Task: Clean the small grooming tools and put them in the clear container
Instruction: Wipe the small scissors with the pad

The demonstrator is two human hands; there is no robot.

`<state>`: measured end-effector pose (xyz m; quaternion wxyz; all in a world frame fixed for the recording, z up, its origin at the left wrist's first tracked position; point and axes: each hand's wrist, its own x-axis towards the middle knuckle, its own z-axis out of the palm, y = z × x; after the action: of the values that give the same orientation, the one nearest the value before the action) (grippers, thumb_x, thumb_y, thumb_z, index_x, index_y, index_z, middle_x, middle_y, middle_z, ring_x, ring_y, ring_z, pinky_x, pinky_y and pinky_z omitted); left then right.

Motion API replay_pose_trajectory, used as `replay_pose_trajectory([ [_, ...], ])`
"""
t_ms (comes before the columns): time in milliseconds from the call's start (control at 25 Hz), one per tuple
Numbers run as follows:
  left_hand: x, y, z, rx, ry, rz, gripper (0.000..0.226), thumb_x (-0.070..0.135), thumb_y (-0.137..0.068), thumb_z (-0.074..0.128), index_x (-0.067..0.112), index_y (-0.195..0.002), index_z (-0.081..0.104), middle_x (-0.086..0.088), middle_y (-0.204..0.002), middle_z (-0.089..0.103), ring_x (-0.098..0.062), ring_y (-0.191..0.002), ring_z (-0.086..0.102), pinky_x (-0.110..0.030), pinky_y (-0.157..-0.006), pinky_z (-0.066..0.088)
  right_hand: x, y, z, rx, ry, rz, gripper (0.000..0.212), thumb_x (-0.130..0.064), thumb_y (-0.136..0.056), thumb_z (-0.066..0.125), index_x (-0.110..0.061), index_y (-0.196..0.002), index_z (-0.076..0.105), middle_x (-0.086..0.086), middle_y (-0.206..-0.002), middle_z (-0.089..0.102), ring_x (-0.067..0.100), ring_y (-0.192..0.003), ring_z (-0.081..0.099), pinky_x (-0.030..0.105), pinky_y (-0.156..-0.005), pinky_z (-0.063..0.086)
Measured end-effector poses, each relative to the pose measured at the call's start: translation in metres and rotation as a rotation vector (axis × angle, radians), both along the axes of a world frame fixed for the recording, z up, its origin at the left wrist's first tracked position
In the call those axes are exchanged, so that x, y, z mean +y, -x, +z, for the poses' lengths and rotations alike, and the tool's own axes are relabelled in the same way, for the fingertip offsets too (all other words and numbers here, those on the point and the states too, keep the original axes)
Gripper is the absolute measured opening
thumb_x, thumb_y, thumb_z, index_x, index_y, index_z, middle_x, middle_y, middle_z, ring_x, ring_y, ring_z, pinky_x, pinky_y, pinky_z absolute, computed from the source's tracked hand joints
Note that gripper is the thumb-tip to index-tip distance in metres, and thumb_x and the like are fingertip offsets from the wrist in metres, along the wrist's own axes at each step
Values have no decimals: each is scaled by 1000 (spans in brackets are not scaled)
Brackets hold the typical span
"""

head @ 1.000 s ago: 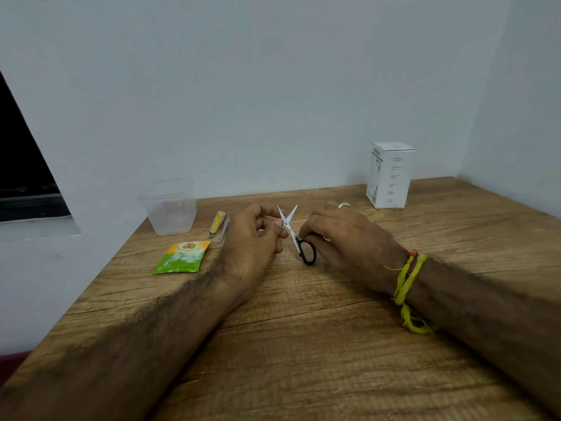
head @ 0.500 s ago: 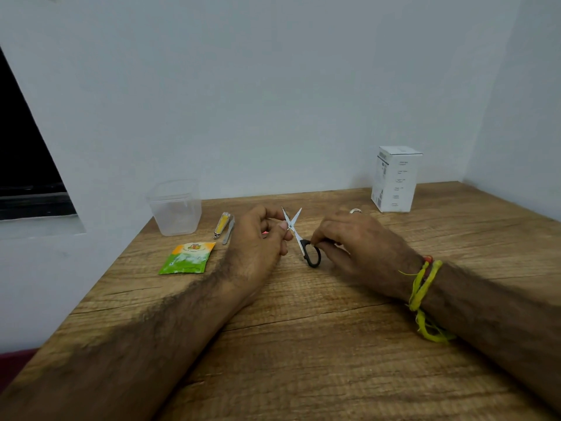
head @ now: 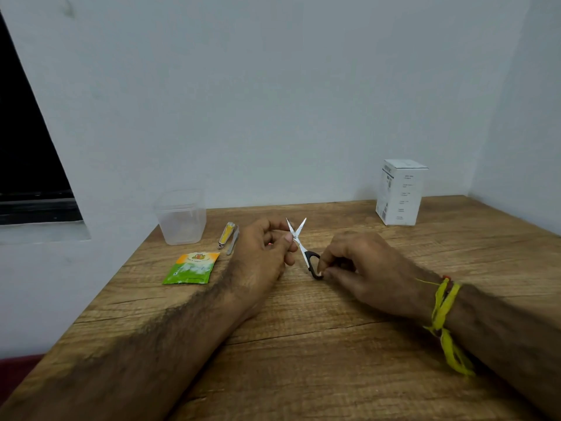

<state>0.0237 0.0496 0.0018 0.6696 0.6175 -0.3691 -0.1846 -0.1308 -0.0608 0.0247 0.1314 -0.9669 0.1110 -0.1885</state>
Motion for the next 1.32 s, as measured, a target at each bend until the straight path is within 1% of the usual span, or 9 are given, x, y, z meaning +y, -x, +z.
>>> replay_pose_trajectory([
  [160, 0, 1, 4, 49, 10, -12, 18, -1, -99, 57, 12, -109, 66, -7, -77, 69, -11, -60, 58, -21, -49, 44, 7, -6, -5, -41, 33, -63, 11, -17, -93, 64, -22, -97, 74, -17, -88, 57, 0, -83, 51, 13, -74, 37],
  [280, 3, 4, 5, 9, 3, 16, 18, 0, -98, 58, 15, -102, 67, -7, -77, 69, -12, -61, 61, -22, -50, 47, 18, -13, -12, -83, -39, -236, 14, -18, -94, 61, -19, -97, 74, -8, -95, 64, 9, -92, 56, 26, -80, 49],
  [480, 3, 7, 4, 23, 9, 47, 15, -3, -97, 59, 8, -105, 64, -9, -73, 69, -18, -65, 64, -26, -52, 51, 22, -21, -10, -240, -370, -378, 14, -19, -91, 66, -18, -81, 76, -10, -77, 68, 5, -75, 62, 12, -59, 44],
  [600, 3, 12, 7, 33, 2, 29, 18, -5, -95, 58, 8, -106, 64, -11, -76, 70, -20, -65, 66, -29, -55, 54, 15, -17, -9, -116, -286, -375, 12, -21, -93, 65, -20, -85, 74, -8, -84, 67, 7, -81, 60, 23, -68, 50],
  [760, 4, 10, 8, 49, 9, 18, 16, -6, -92, 62, 6, -104, 64, -13, -75, 70, -16, -57, 65, -23, -49, 53, 13, -20, -7, -176, -332, -370, 13, -22, -92, 67, -22, -82, 74, -9, -80, 67, 5, -78, 61, 18, -62, 45],
  [920, 4, 8, 7, 42, 12, 39, 15, -5, -90, 66, 6, -101, 67, -10, -75, 75, -18, -65, 69, -26, -56, 55, 8, -14, -4, -102, -367, -331, 11, -22, -91, 70, -22, -81, 74, -9, -82, 68, 5, -80, 61, 20, -65, 47],
  [1040, 3, 0, 5, 49, -14, 64, 10, 1, -91, 67, 6, -100, 67, -10, -78, 77, -27, -72, 65, -27, -53, 49, 3, -8, -5, -255, -442, -328, 8, -22, -90, 72, -23, -82, 74, -7, -83, 70, 8, -82, 64, 27, -74, 54],
  [1120, 2, -3, 5, 105, -26, 50, 9, 1, -91, 67, 3, -100, 66, -11, -79, 77, -30, -71, 61, -26, -51, 48, 5, -9, -8, -333, -406, -279, 7, -22, -92, 70, -24, -85, 71, -9, -83, 69, 6, -82, 63, 23, -74, 53],
  [1320, 3, 0, 7, 137, -26, 13, 16, 17, -96, 66, 2, -101, 65, -14, -81, 76, -19, -63, 70, -27, -51, 55, 10, -13, -16, -362, -206, -136, 5, -21, -93, 67, -24, -94, 71, -14, -89, 64, 1, -86, 58, 14, -73, 47],
])
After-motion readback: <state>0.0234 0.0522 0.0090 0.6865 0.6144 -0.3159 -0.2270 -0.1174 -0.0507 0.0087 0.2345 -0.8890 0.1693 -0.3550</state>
